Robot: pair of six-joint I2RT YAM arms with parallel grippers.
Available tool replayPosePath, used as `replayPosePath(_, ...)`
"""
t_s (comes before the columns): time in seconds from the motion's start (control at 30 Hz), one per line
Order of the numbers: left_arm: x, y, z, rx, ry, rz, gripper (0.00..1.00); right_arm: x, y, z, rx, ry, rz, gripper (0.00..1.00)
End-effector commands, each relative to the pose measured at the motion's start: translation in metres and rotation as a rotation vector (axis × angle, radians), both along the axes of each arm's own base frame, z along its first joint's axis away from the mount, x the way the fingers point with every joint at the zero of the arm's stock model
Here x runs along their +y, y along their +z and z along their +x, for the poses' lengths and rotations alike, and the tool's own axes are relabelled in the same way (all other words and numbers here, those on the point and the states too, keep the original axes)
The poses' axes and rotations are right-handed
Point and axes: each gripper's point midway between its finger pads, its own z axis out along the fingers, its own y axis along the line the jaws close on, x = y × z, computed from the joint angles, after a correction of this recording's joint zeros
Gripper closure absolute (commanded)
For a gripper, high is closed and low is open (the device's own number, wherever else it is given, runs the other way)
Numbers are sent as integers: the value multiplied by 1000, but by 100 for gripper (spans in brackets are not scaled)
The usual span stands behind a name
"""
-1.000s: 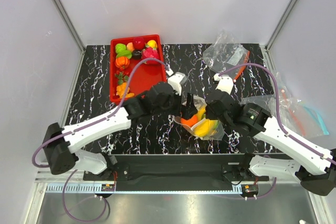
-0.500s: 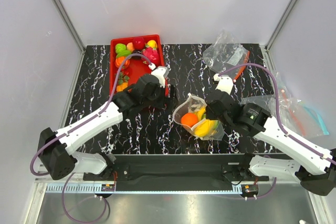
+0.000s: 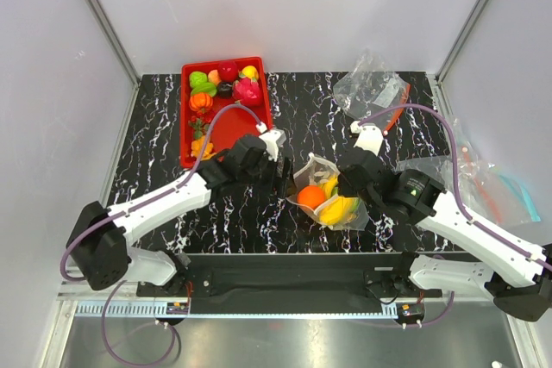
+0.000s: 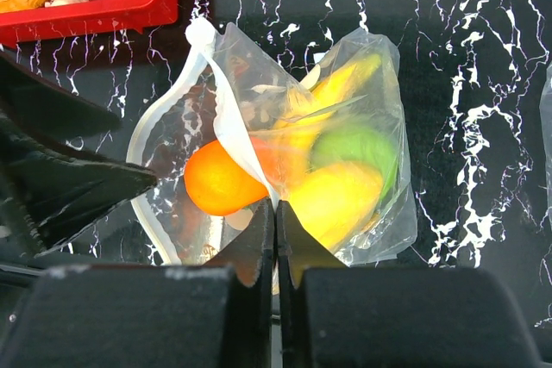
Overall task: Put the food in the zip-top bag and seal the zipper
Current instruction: Pick up the fake fruit from the bin.
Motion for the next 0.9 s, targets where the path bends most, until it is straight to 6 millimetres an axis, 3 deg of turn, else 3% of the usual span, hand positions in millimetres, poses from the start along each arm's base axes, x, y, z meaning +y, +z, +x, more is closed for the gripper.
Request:
replayPosePath(0.0, -23, 2, -4, 11, -69, -102, 25, -4, 6, 8, -44, -36, 2, 100)
replayPosePath(0.03, -25, -1, -5, 6, -71, -120, 42, -4, 5, 7, -42, -35, 2, 100)
replayPosePath(0.13, -29, -1, -5, 0, -84, -141, 67, -1, 3, 7, -34, -24, -2, 100)
replayPosePath(0.17, -30, 1, -6, 4, -94, -145, 83, -1, 2, 7, -32, -23, -7, 100)
replayPosePath(0.27, -36, 25, -5, -20, -114, -182, 100, 0, 0, 8, -30, -27, -11, 100)
replayPosePath(0.33, -39, 39, -6, -33, -127, -205, 100, 1, 0, 10, -33, -30, -8, 100)
replayPosePath(0.37, -43, 53, -5, -49, -144, -227, 96, 1, 0, 10, -33, -32, -8, 100)
replayPosePath(0.4, -42, 53, -4, -49, -149, -209, 91, 0, 0, 10, -35, -37, -7, 100)
replayPosePath(0.43, -41, 52, -3, -50, -142, -196, 79, -1, 2, 11, -41, -43, -7, 100)
replayPosePath(0.47, -37, 54, 9, -72, -93, -168, 66, -2, 3, 12, -45, -46, -6, 100)
replayPosePath(0.5, -32, 51, 10, -73, -73, -148, 40, -1, 5, 12, -49, -50, 1, 100)
replayPosePath(0.53, -29, 52, 12, -81, -63, -148, 29, -2, 5, 13, -52, -55, -1, 100)
replayPosePath(0.6, -21, 60, 15, -107, -49, -169, 19, -4, 7, 12, -58, -60, 2, 100)
replayPosePath(0.73, 8, 79, 33, -165, 27, -154, 14, -8, 8, 12, -69, -70, -5, 100)
replayPosePath(0.8, 36, 89, 55, -188, 115, -139, 14, -9, 9, 13, -76, -73, -3, 100)
replayPosePath(0.83, 45, 103, 66, -218, 160, -138, 12, -10, 11, 14, -81, -77, -5, 100)
replayPosePath(0.87, 70, 105, 89, -242, 272, -97, 11, -9, 12, 15, -85, -80, -1, 100)
